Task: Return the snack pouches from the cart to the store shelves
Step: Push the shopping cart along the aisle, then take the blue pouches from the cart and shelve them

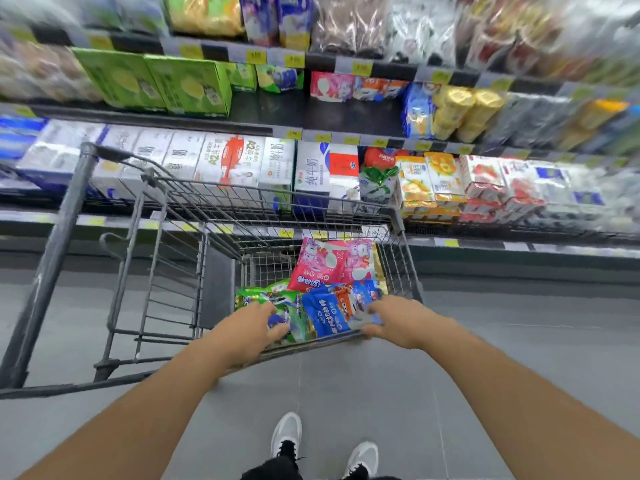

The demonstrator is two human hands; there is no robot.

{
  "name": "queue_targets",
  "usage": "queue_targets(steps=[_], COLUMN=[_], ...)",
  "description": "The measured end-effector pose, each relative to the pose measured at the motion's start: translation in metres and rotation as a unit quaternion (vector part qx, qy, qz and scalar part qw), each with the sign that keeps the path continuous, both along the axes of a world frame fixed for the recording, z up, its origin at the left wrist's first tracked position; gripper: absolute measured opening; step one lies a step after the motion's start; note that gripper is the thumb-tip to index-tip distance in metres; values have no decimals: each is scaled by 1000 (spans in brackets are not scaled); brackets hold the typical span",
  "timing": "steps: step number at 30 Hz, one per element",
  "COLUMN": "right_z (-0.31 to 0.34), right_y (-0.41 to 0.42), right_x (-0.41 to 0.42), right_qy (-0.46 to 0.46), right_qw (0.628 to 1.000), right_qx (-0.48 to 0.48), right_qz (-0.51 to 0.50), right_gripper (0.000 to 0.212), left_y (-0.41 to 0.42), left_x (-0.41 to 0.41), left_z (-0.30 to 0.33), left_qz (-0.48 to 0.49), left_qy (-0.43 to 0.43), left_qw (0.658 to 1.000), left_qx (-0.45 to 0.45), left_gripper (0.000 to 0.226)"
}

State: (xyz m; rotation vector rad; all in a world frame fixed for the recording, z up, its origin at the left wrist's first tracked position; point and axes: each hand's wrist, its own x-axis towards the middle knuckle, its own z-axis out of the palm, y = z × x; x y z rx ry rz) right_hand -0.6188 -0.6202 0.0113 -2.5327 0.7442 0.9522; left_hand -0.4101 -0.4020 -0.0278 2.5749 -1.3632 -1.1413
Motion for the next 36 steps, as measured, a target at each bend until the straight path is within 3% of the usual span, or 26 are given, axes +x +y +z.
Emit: queue_targets(steps=[3, 9, 15, 19, 22, 26, 31, 36], right_z=[22, 42, 57, 61, 56, 40, 7, -37], right_y=[-34, -99, -185, -226, -237, -233, -225, -218], right_x=[-10, -16, -10, 10, 31, 56, 76, 111], right_qy=[2, -23, -38, -112, -184, -201, -156, -93], right_qw=[1000, 1000, 995, 985, 977, 967, 970, 972], right_qx=[-22, -17, -19, -8, 45, 138, 176, 205], right_qz=[-21, -8, 91, 130, 103, 75, 56, 74], right_gripper=[50, 51, 41, 36, 43, 41, 36, 37], left_y=[-45, -136, -197, -205, -191, -161, -147, -163], left_x=[-7, -23, -42, -56, -64, -65, -58, -62], left_z=[20, 34, 46, 52, 46, 29, -6, -56], left_qz=[-9, -7, 68, 151, 253, 386, 466, 536], left_qy=[31, 40, 27, 22, 54, 94, 135, 190], left_qw=[999, 999, 997, 988, 964, 912, 870, 819], left_qx=[-19, -16, -6, -29, -61, -98, -86, -71], left_gripper=[53, 67, 68, 66, 64, 54, 47, 57])
